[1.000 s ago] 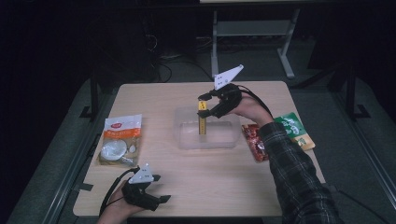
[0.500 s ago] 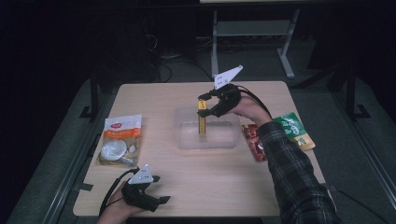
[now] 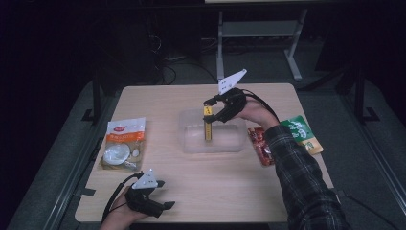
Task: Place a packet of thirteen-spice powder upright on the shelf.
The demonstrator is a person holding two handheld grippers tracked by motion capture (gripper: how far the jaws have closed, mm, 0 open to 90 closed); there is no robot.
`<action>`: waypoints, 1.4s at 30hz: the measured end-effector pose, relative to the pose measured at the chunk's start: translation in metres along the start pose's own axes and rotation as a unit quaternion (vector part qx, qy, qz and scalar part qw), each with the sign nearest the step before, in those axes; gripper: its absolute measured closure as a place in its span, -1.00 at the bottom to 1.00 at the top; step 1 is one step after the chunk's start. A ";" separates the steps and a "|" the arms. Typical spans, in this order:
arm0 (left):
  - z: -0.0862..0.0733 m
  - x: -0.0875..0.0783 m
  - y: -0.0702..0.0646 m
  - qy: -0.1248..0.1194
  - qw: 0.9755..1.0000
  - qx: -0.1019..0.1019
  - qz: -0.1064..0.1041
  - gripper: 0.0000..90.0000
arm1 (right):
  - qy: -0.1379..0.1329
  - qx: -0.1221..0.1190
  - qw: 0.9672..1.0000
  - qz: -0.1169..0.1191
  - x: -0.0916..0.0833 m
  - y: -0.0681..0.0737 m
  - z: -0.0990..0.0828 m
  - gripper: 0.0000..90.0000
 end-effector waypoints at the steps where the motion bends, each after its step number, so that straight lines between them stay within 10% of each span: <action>1: 0.000 0.000 0.000 -0.001 1.000 -0.001 0.000 -0.61 | 0.003 -0.001 1.000 -0.001 0.003 -0.001 -0.001 -0.30; 34: 0.005 -0.001 -0.001 -0.007 1.000 -0.014 -0.006 -0.70 | 0.064 0.038 0.997 -0.023 0.036 -0.010 -0.036 -0.44; 42: 0.008 0.001 0.001 -0.008 1.000 -0.012 -0.010 -0.70 | 0.028 0.069 0.996 -0.045 0.017 -0.002 -0.025 -0.60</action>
Point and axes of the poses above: each handheld gripper's, and its own axes: x roughly forward along the jaws, z roughly out of its top, y roughly to its left, the point moved 6 cm from there along x, roughly forward along the jaws, and after that the axes turned 8 degrees about x, right-handed, at the moved point
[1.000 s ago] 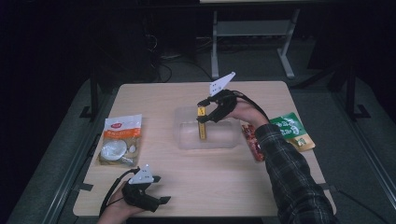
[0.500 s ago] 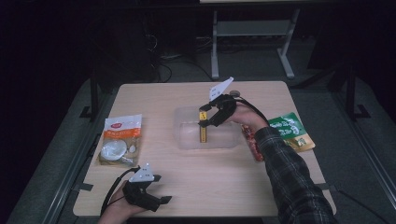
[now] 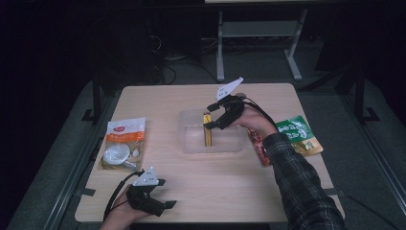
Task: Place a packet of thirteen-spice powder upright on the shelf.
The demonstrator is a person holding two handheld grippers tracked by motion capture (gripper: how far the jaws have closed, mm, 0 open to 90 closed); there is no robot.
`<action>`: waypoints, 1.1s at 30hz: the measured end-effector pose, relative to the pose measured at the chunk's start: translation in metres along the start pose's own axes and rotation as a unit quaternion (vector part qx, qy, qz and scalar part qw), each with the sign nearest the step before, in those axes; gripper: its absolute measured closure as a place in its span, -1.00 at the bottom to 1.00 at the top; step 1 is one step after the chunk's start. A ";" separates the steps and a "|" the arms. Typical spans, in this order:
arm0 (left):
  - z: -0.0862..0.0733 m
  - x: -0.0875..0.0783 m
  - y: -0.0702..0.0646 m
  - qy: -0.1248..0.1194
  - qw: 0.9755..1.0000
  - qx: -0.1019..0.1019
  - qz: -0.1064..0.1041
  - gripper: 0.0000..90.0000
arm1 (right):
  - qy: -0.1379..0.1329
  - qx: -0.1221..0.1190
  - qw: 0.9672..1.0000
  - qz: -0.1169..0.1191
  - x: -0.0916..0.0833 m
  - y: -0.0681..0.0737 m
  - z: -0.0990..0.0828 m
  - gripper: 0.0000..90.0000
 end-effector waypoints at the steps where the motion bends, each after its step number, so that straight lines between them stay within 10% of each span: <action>1: 0.002 0.000 0.001 0.001 1.000 0.005 -0.001 -0.70 | -0.012 0.012 1.000 -0.005 -0.007 0.005 0.000 -0.60; 14: 0.025 0.013 0.017 0.003 0.999 0.036 -0.009 -0.70 | -0.015 0.053 0.995 -0.087 -0.032 0.047 -0.025 -0.60; 33: 0.047 0.024 0.035 -0.013 0.998 0.053 -0.011 -0.67 | -0.014 0.097 0.987 -0.130 -0.050 0.107 -0.092 -0.55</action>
Point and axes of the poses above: each handheld gripper's, and its own axes: x roughly forward along the jaws, z roughly out of its top, y roughly to its left, the point moved 6 cm from there along x, roughly forward along the jaws, and after that the axes turned 8 degrees about x, right-handed, at the moved point
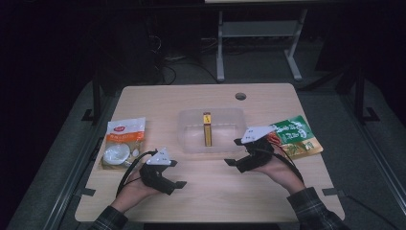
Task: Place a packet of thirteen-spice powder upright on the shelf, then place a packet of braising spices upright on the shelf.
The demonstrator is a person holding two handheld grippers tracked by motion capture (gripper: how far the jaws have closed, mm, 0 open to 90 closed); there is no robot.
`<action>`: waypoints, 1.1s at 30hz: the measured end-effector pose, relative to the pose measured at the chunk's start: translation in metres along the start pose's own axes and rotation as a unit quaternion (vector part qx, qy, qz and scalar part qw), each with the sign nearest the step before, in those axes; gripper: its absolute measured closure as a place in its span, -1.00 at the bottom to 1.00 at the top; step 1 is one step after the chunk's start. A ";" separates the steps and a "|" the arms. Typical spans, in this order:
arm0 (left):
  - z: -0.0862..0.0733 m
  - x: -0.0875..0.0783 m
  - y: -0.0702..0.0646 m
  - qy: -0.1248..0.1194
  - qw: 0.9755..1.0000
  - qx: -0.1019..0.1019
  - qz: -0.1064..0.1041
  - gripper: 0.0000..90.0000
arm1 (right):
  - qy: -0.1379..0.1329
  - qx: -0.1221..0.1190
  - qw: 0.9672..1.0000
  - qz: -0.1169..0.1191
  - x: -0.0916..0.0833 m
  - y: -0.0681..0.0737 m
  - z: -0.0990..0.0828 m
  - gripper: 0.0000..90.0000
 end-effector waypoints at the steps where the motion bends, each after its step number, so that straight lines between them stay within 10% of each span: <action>1: 0.001 0.000 0.001 -0.001 1.000 -0.001 0.001 -0.67 | -0.001 0.001 1.000 -0.001 -0.001 0.002 -0.004 -0.55; 11: -0.004 -0.001 0.005 0.006 1.000 -0.010 0.009 -0.67 | 0.003 0.020 1.000 -0.019 -0.017 0.004 -0.036 -0.57; 24: -0.010 -0.002 -0.003 0.010 1.000 -0.003 0.005 -0.67 | -0.034 0.080 0.993 -0.083 -0.046 -0.058 -0.048 -0.51; 33: -0.011 0.000 -0.007 0.018 1.000 0.001 0.000 -0.67 | -0.054 0.135 0.977 -0.156 -0.050 -0.117 -0.040 -0.14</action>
Point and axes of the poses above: each handheld gripper's, and its own axes: x roughly forward along the jaws, z roughly out of its top, y roughly to its left, the point moved 6 cm from there along x, roughly forward along the jaws, and after that the axes turned 8 degrees about x, right-handed, at the moved point
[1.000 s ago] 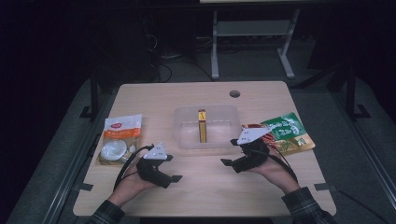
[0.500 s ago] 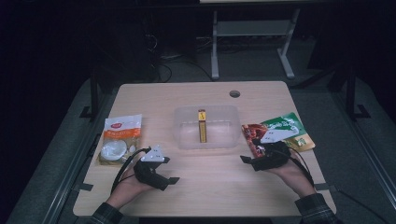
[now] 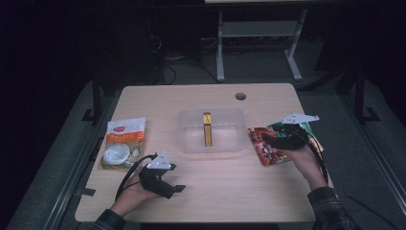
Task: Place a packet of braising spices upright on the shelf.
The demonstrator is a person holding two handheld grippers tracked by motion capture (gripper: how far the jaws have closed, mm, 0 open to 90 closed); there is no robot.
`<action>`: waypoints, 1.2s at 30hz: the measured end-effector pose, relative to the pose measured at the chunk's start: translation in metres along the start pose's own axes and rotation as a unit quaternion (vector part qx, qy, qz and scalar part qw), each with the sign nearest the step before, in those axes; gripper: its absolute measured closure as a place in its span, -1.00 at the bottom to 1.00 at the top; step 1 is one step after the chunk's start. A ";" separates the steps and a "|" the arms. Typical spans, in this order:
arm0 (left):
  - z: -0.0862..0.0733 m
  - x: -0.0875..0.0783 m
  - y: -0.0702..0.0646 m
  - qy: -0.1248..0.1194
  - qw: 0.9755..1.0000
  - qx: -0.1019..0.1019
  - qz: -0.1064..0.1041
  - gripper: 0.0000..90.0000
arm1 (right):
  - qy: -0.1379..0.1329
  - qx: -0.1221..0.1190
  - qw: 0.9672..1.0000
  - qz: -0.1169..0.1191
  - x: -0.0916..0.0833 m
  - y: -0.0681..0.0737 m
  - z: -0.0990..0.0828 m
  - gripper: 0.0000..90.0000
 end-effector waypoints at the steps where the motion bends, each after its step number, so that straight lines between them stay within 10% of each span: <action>1: 0.000 0.000 -0.001 -0.001 1.000 -0.002 -0.001 -0.67 | 0.001 0.000 1.000 -0.009 0.002 -0.005 0.001 -0.08; 17: -0.001 0.001 -0.001 -0.001 1.000 -0.004 -0.002 -0.67 | -0.006 0.041 0.997 -0.064 0.044 -0.065 0.005 0.95; 36: -0.003 -0.001 -0.001 0.001 1.000 -0.006 -0.002 -0.67 | 0.028 0.056 0.994 -0.084 0.075 -0.085 -0.017 1.00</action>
Point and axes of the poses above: each handheld gripper's, and its own axes: x roughly forward along the jaws, z roughly out of its top, y roughly to its left, the point moved 6 cm from there along x, roughly forward along the jaws, and after that the axes turned 8 degrees about x, right-handed, at the moved point
